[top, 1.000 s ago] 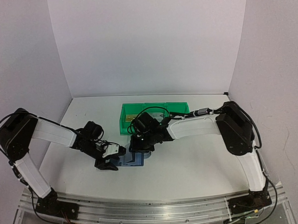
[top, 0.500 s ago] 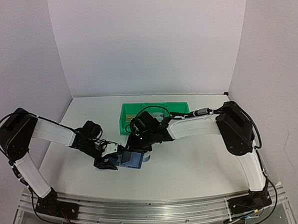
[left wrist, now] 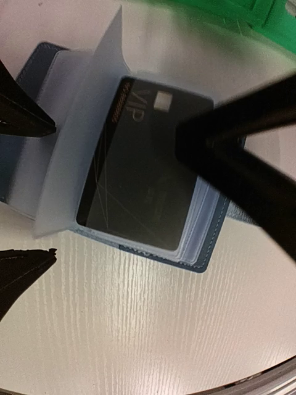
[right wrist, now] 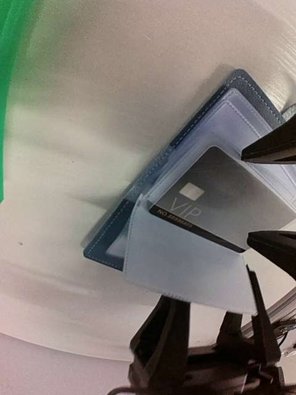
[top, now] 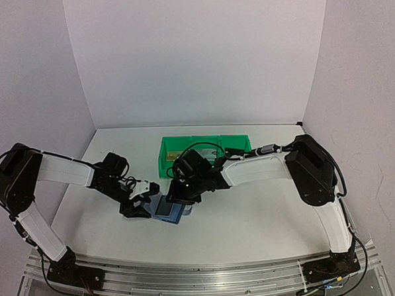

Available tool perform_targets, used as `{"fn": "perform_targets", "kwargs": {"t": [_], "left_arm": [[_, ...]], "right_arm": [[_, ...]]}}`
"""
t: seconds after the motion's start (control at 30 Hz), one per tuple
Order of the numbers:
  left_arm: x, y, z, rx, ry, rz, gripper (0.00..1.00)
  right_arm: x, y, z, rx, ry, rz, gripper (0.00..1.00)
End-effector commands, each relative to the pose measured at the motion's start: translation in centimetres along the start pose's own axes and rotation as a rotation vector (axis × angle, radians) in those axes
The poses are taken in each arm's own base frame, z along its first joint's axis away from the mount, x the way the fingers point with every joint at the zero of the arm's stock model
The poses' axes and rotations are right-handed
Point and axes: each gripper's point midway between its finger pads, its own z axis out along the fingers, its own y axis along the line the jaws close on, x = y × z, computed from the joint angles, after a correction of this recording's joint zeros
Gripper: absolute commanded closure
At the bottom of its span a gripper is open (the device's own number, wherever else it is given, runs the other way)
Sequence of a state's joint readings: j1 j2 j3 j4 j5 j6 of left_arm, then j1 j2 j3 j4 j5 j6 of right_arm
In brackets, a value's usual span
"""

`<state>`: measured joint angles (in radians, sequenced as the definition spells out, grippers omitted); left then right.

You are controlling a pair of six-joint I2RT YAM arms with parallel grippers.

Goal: Take the credit cards out of the card holder
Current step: Remove the credit card from the card holder.

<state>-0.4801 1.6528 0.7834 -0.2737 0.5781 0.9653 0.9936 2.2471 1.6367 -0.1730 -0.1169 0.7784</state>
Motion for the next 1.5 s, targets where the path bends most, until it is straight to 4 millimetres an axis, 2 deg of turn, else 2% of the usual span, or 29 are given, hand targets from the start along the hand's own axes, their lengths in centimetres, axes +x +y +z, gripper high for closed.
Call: {"fn": "perform_targets", "kwargs": {"t": [0.0,0.23,0.4,0.47,0.53,0.67,0.8,0.9,1.1,1.2,1.3,1.47], "left_arm": [[-4.5,0.5,-3.8,-0.006,-0.139,0.055,0.36],[-8.1,-0.7,-6.1,0.063,-0.262,0.001,0.35],[-10.5,-0.1,-7.2,0.114,-0.328,-0.185,0.46],[-12.1,-0.5,-8.0,0.145,-0.379,-0.199,0.47],[-12.9,-1.1,-7.9,0.161,-0.387,-0.22,0.47],[-13.0,-1.5,-7.3,0.191,-0.373,-0.261,0.48],[-13.5,-1.3,-8.0,0.166,-0.381,-0.243,0.49],[-13.9,-1.5,-8.3,0.18,-0.393,-0.255,0.49],[-14.1,-1.5,-8.2,0.231,-0.395,-0.379,0.52],[-14.1,-1.8,-8.1,0.257,-0.399,-0.433,0.55],[-13.1,-2.0,-7.2,0.278,-0.37,-0.521,0.6],[-12.7,-1.8,-6.3,0.302,-0.373,-0.576,0.61]], "right_arm": [[-0.5,1.5,-1.8,-0.033,-0.037,-0.003,0.66],[-0.7,1.8,-0.9,-0.044,-0.027,-0.007,0.66],[-0.7,1.4,-0.8,-0.035,-0.028,-0.004,0.66],[-0.6,1.1,-0.5,-0.029,-0.024,0.0,0.67],[-0.9,1.5,-0.2,-0.042,-0.023,0.001,0.67],[-1.6,3.2,0.6,-0.098,-0.01,-0.005,0.74],[-2.4,4.3,-0.1,-0.119,-0.031,-0.017,0.78],[-2.5,5.1,0.5,-0.158,-0.018,-0.028,0.78],[-2.1,4.4,3.8,-0.162,0.015,-0.014,0.79],[-3.2,5.0,4.2,-0.177,-0.007,-0.026,0.8],[-4.4,5.7,4.1,-0.194,-0.033,-0.034,0.8],[-5.1,5.1,4.3,-0.186,-0.047,-0.021,0.8]]}}
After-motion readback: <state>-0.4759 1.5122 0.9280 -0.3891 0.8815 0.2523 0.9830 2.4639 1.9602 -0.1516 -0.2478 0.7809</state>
